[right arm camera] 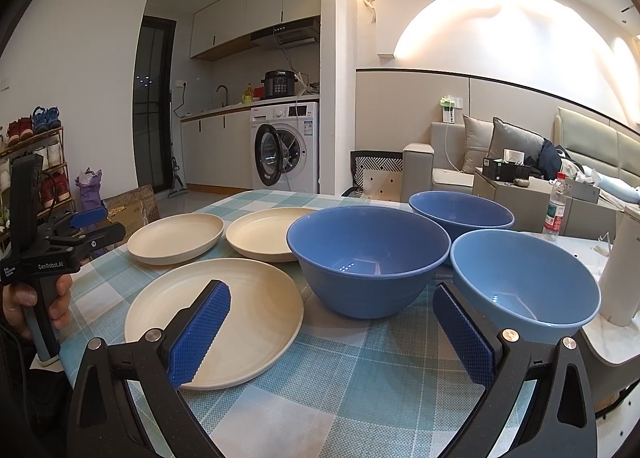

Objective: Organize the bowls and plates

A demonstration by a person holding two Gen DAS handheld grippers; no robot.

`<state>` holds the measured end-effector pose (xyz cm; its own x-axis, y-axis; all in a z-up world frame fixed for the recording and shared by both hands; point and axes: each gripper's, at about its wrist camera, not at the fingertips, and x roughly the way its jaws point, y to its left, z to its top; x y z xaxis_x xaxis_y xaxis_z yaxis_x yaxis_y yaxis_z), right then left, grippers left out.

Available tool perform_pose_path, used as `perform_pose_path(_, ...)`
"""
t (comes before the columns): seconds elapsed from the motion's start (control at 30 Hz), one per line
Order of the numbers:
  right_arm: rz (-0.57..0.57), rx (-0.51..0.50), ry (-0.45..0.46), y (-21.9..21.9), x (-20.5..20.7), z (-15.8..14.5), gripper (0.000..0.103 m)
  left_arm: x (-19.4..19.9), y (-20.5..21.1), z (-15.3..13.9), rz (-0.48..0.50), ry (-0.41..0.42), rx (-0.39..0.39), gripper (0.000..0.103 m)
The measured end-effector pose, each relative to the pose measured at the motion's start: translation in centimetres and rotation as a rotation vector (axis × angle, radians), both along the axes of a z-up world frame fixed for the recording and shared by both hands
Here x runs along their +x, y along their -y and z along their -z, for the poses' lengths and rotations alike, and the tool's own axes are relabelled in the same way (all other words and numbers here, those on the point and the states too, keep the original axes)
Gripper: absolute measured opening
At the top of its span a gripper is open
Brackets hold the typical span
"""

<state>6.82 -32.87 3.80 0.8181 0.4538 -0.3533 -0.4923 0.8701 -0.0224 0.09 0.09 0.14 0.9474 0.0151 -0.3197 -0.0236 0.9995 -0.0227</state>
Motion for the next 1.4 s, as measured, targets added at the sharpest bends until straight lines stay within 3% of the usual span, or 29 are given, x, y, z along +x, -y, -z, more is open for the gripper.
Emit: perform_pose_path(1.4, -0.003, -0.006, 0.005, 0.16, -0.18, -0.14, 0.103, -0.08, -0.06, -0.11, 0.000, 0.003, -0.003, 0.103)
